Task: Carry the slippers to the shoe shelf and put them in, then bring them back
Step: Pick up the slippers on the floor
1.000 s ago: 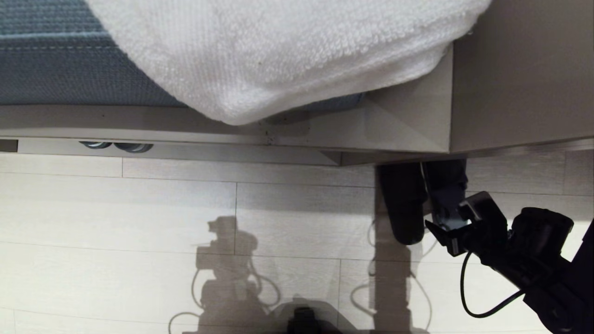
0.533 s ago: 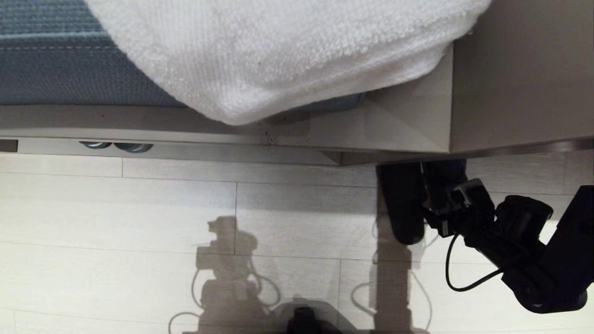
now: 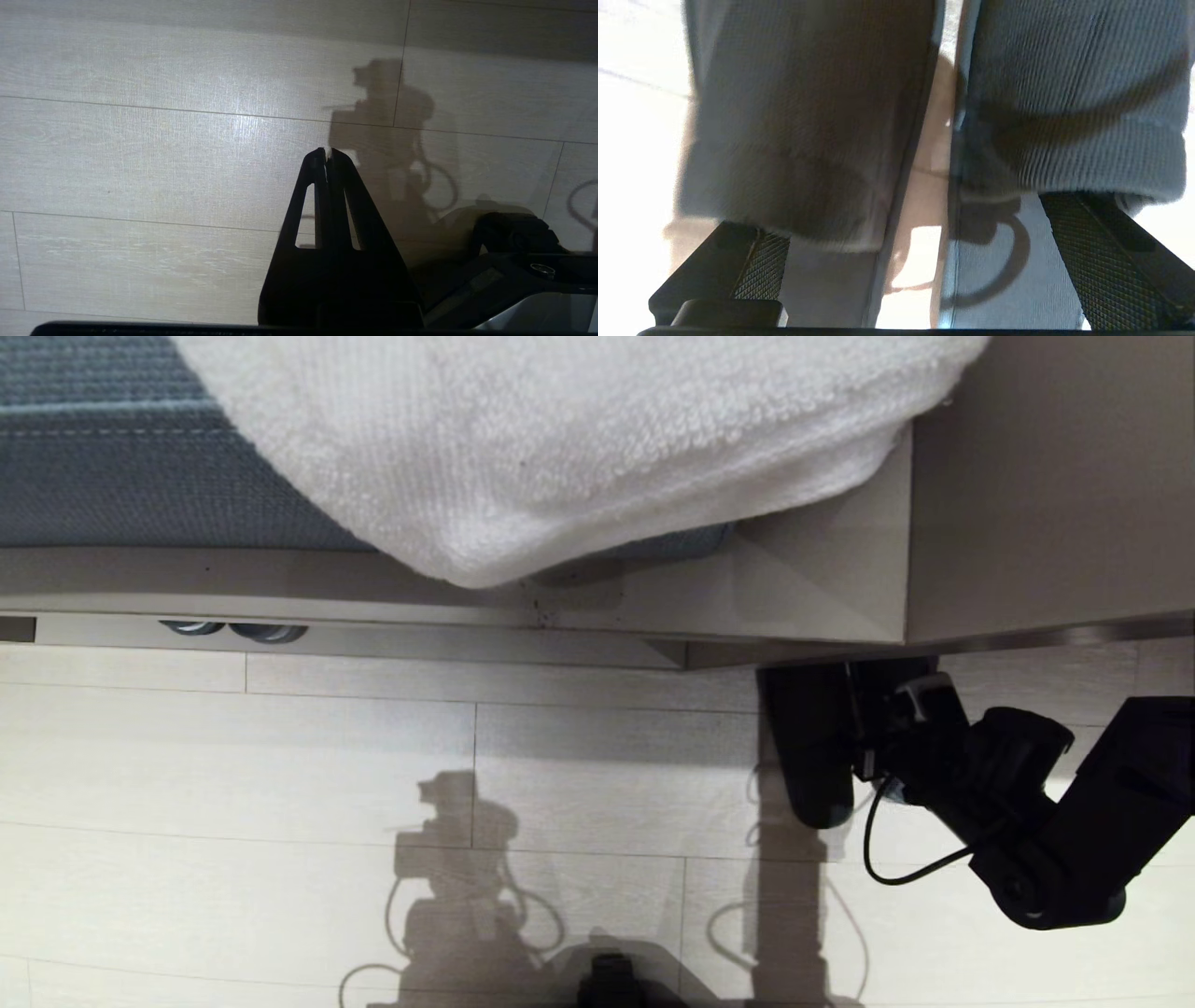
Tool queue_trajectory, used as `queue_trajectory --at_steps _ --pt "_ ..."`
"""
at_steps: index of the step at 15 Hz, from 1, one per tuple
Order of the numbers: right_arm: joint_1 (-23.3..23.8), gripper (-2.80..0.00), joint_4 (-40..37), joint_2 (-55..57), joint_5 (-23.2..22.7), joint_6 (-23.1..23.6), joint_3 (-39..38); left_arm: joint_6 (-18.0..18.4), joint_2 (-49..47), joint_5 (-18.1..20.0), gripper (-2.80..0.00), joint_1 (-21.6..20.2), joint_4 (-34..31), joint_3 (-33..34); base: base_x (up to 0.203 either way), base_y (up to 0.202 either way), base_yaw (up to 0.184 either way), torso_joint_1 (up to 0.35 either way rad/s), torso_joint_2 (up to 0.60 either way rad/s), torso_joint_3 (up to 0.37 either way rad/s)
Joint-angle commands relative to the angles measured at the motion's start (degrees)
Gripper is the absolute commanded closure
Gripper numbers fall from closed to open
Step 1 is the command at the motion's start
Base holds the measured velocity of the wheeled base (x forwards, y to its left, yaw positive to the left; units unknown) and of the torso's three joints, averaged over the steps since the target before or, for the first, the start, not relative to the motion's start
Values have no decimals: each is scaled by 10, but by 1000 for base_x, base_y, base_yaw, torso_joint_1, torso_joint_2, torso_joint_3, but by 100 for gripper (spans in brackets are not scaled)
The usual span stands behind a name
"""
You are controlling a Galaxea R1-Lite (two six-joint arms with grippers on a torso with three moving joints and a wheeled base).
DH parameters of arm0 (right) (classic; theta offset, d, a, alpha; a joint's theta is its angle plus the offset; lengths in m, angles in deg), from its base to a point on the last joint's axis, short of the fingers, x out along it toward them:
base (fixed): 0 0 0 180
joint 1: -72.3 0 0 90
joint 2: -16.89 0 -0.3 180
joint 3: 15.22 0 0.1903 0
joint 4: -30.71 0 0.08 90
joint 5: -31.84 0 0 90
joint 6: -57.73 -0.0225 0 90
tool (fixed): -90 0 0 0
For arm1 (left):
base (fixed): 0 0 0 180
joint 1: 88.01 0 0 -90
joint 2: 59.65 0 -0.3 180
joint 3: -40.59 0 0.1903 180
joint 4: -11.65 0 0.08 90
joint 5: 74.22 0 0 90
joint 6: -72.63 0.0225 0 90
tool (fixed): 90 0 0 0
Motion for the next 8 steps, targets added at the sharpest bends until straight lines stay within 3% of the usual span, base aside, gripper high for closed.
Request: queue_trajectory --at_steps 1,8 --pt "-1 -280 5 9 0 1 9 -1 0 0 0 0 0 0 0 0 0 0 0 0" --pt "-1 -280 4 29 0 0 58 -1 0 0 0 0 0 0 0 0 0 0 0 0"
